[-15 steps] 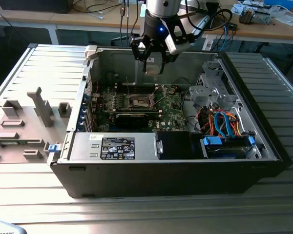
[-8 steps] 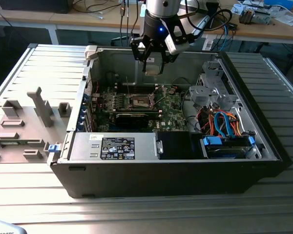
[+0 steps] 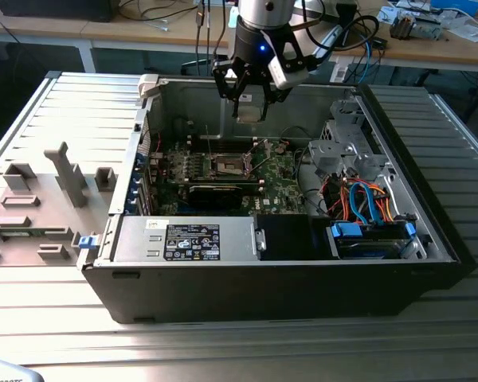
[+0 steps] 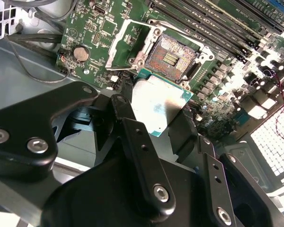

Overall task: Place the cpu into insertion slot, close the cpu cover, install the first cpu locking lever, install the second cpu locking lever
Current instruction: 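Place the cpu into insertion slot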

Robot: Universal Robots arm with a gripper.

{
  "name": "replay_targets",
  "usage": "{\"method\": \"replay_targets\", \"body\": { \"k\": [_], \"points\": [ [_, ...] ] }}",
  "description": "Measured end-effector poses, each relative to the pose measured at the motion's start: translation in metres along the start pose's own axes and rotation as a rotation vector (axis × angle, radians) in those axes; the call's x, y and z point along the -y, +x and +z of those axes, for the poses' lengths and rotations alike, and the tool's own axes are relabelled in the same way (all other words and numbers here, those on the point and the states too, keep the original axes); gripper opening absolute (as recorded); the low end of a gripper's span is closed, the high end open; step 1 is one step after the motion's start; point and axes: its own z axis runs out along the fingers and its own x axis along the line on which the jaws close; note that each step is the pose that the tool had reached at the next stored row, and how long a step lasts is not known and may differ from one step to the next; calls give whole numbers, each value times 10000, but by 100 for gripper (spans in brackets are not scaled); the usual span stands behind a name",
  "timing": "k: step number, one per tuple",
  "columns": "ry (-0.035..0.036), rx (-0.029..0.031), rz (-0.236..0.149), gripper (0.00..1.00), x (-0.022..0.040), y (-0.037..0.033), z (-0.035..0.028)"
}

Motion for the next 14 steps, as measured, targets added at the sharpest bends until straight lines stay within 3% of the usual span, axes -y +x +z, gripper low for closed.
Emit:
{"method": "replay_targets", "body": {
  "k": [14],
  "points": [
    [-6, 27, 276, 54, 0, 0, 0]
  ]
}}
